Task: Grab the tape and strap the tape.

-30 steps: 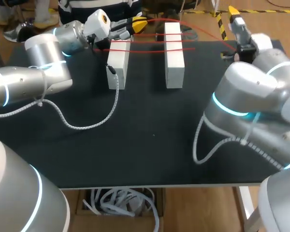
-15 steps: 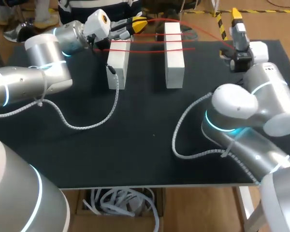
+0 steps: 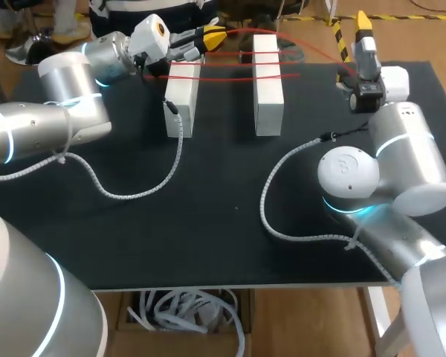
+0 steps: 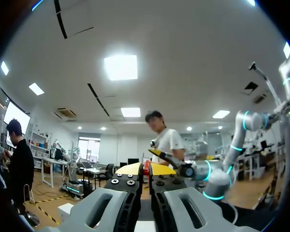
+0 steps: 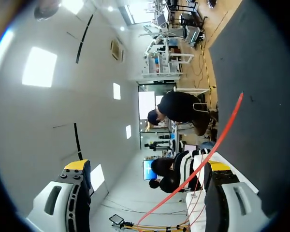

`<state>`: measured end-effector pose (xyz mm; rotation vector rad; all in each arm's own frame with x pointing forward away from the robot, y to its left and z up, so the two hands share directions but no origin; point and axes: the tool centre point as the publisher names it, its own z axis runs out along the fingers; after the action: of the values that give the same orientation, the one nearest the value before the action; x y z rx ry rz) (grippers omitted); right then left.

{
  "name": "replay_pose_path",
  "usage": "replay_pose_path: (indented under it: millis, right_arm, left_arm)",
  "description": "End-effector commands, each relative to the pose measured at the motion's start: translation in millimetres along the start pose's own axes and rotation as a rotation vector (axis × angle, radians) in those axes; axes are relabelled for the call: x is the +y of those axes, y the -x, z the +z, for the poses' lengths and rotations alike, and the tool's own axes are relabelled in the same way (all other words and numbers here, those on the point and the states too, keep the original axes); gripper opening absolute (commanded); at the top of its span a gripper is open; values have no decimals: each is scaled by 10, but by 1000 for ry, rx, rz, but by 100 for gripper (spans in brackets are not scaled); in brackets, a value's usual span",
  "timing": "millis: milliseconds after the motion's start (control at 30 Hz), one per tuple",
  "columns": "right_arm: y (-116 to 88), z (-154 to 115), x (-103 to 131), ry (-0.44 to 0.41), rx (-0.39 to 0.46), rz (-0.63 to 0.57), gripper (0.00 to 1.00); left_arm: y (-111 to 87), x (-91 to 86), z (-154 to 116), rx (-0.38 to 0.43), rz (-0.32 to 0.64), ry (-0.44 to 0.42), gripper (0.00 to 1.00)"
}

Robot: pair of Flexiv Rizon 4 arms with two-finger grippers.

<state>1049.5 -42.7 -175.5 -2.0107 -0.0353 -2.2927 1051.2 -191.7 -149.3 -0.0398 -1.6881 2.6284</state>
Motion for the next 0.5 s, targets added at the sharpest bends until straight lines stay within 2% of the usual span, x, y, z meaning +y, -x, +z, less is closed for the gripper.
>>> replay_pose_path:
  millis: [33,500]
  right_arm:
    - [-31,-47,44,-13,18,3,100]
    - [-59,-100,124,57,38,31,100]
  left_arm:
    - [1,0,-3,1,0,-1,0]
    - [1,0,-3,1,0,-1,0]
